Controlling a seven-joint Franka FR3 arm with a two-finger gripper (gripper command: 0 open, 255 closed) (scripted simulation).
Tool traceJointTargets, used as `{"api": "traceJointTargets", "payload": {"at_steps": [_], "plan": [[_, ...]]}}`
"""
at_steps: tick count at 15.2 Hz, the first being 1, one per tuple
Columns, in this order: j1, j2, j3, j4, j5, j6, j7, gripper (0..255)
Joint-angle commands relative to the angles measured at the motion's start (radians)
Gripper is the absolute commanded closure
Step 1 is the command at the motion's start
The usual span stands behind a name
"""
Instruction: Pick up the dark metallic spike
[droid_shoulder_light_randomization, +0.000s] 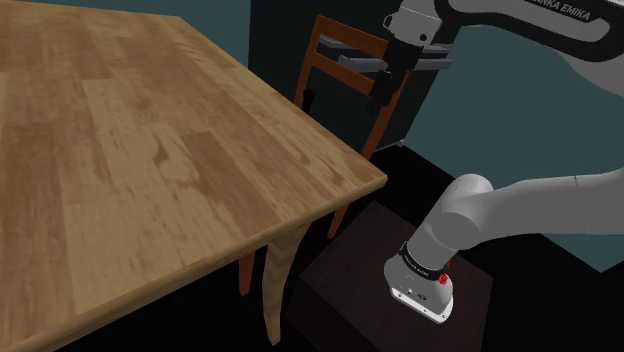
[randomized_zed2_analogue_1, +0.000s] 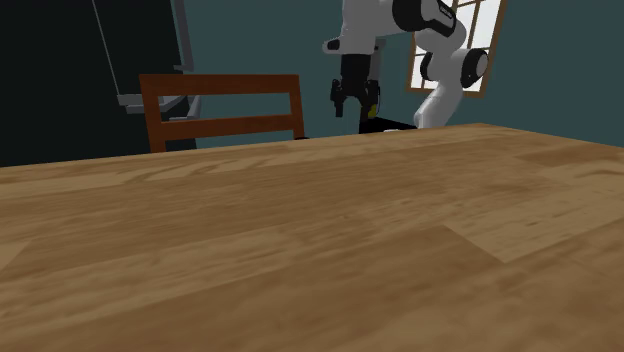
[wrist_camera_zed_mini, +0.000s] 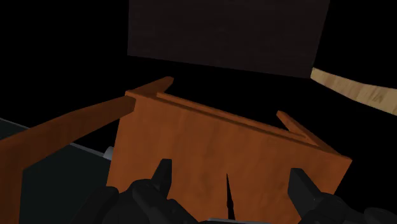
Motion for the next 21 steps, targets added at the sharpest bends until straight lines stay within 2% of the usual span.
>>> {"api": "traceJointTargets", "payload": {"at_steps": [1,9,16,21], "plan": [[0.000,0.000,0.000,0.000,0.000,0.000,0.000,0],[-0.018,0.353,0.103,0.236,-0.048,0.066,0.110,0],[-0.027,0.659,0.177,0.506,-0.137,0.043,0.215,0],[-0.026,0.649,0.175,0.429,-0.136,0.111,0.222,0]]}}
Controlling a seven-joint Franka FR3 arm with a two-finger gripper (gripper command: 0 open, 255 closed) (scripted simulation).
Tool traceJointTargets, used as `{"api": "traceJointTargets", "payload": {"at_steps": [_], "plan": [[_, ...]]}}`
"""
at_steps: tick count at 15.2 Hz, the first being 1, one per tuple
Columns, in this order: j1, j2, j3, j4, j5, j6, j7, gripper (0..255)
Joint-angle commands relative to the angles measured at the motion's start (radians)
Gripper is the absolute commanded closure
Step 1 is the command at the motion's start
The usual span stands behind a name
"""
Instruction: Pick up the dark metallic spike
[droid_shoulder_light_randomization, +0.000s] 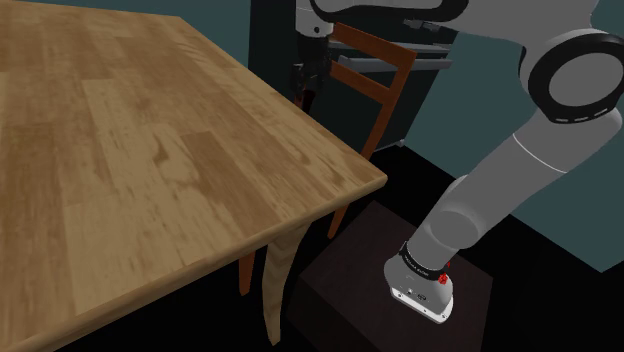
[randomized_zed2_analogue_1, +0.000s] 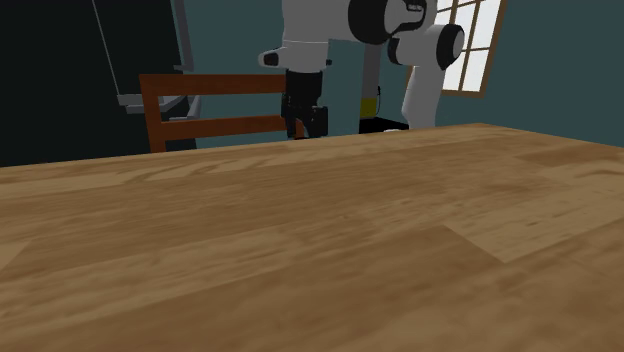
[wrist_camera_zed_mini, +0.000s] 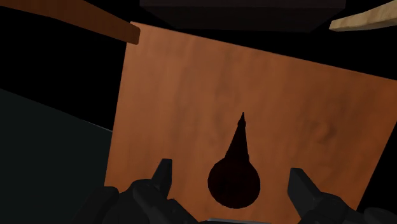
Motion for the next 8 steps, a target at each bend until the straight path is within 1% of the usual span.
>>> {"api": "traceJointTargets", "payload": {"at_steps": [1,4,5,8], "plan": [[-0.001,-0.002,-0.001,-0.028,-0.001,0.026,0.001,0],[0.000,-0.003,-0.001,-0.050,0.000,0.048,0.004,0],[0.000,-0.003,-0.001,-0.051,0.000,0.048,0.004,255],[0.000,-0.003,-0.001,-0.051,0.000,0.048,0.005,255]]}}
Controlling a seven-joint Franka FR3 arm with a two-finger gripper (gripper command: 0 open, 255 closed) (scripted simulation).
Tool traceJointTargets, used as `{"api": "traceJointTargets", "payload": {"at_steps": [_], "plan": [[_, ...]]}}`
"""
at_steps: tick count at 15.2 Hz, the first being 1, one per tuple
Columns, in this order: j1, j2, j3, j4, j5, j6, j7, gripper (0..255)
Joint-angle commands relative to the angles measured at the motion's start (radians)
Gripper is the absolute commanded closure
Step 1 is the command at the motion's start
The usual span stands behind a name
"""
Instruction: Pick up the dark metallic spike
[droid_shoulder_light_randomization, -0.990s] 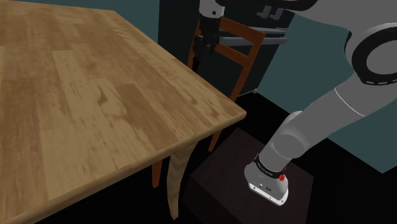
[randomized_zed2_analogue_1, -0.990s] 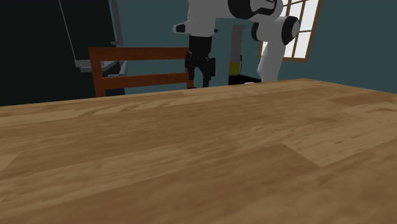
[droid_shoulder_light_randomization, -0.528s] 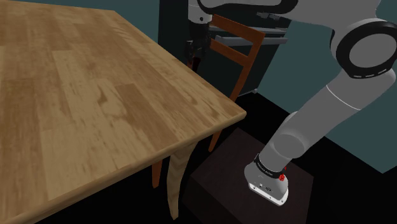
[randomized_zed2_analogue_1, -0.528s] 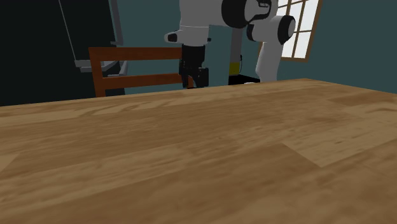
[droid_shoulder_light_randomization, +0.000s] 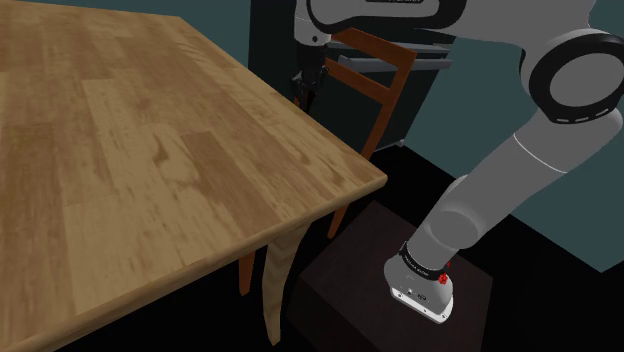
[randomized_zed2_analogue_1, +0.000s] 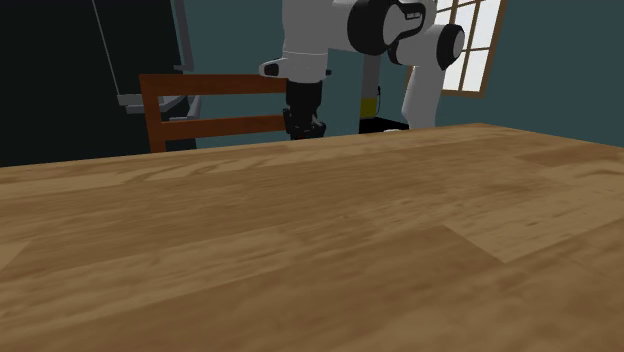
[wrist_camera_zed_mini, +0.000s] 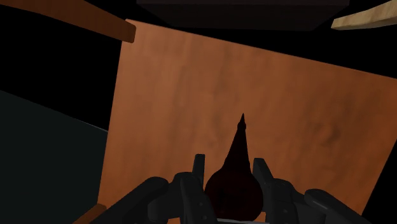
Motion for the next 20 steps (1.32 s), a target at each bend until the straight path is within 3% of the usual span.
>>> {"api": "traceJointTargets", "payload": {"at_steps": [1,6,20], "plan": [[0.000,0.000,0.000,-0.001,0.000,0.000,0.000,255],[-0.001,0.000,-0.001,0.000,0.000,0.000,-0.001,255],[-0.002,0.034,0.003,0.225,-0.006,-0.192,-0.020,255]]}}
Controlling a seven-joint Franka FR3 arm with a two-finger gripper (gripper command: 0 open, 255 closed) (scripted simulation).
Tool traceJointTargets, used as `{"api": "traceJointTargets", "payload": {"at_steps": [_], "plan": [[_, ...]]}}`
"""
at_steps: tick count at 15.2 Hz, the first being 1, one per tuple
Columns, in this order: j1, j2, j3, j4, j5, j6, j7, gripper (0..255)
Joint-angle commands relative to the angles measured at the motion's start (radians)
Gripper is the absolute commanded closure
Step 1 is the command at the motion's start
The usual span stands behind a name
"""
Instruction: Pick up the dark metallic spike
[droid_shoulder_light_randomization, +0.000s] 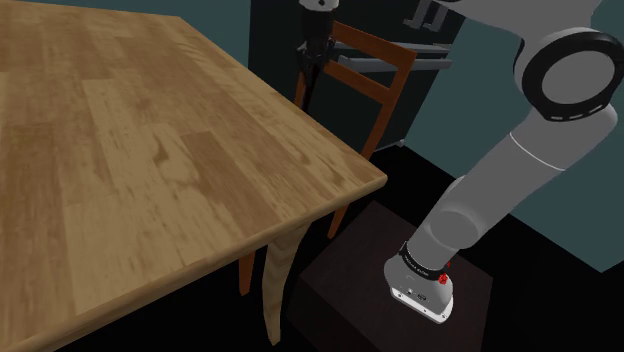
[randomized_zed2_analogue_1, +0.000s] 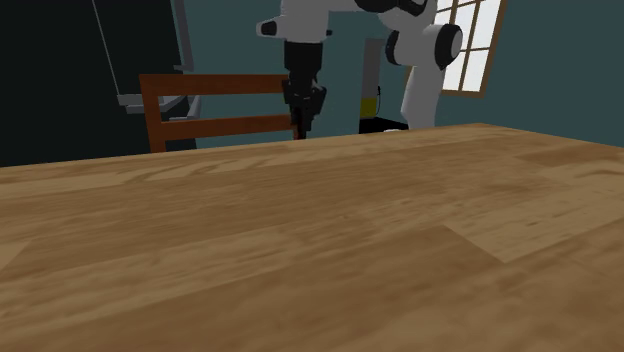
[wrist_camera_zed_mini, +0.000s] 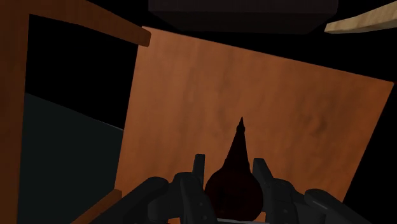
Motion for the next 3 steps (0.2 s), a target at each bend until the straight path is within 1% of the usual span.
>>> {"api": "traceJointTargets", "payload": {"at_steps": [1,3], "plan": [[0.000,0.007,0.000,0.032,-0.002,-0.026,-0.003,255],[0.000,0.008,0.000,0.035,-0.002,-0.028,-0.003,255]]}}
